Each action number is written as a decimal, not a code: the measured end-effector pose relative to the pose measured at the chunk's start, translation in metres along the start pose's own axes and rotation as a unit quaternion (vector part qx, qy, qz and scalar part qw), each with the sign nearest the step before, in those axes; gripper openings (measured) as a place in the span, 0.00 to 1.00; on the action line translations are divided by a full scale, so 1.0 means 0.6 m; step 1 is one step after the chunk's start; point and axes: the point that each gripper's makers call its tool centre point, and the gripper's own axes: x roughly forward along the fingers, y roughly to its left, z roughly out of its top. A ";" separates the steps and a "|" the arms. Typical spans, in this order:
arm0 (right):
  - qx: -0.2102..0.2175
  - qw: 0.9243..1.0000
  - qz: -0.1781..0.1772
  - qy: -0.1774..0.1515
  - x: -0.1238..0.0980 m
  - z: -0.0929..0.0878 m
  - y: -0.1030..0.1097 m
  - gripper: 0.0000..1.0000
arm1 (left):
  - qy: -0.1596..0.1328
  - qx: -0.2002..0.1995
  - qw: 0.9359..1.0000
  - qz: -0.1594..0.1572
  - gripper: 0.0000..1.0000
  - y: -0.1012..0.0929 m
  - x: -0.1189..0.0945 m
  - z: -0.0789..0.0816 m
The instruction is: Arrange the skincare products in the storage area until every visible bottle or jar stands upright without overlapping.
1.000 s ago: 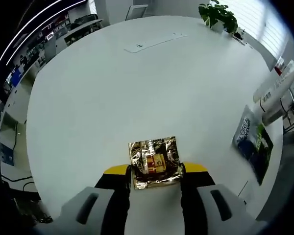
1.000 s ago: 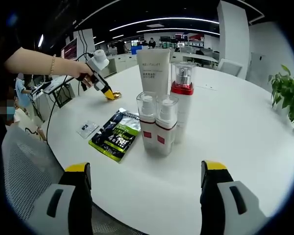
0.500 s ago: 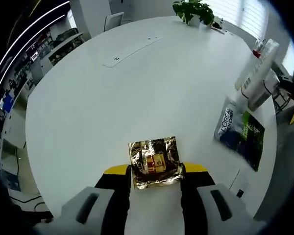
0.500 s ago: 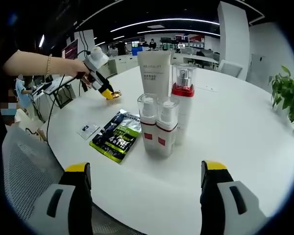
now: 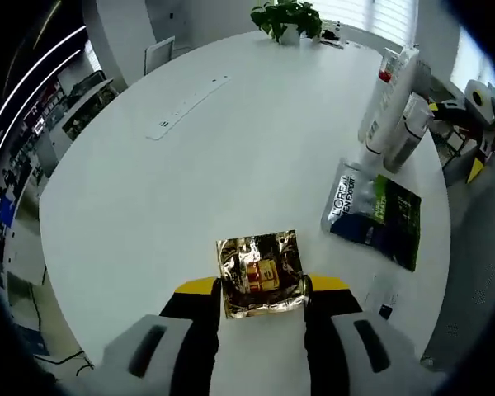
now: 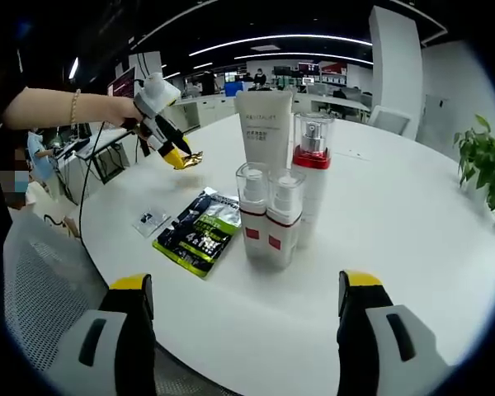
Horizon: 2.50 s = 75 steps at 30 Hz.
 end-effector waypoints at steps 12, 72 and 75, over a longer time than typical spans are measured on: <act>-0.006 1.000 0.008 -0.011 -0.002 0.007 0.007 0.90 | -0.011 0.039 0.999 -0.018 0.44 -0.049 -0.025 0.014; -0.011 0.999 -0.030 -0.007 -0.010 0.009 -0.016 0.91 | 0.074 0.269 0.951 -0.136 0.43 -0.124 0.057 -0.023; -0.010 0.999 -0.030 -0.007 -0.010 0.010 -0.017 0.91 | 0.079 0.271 0.950 -0.133 0.43 -0.118 0.065 -0.026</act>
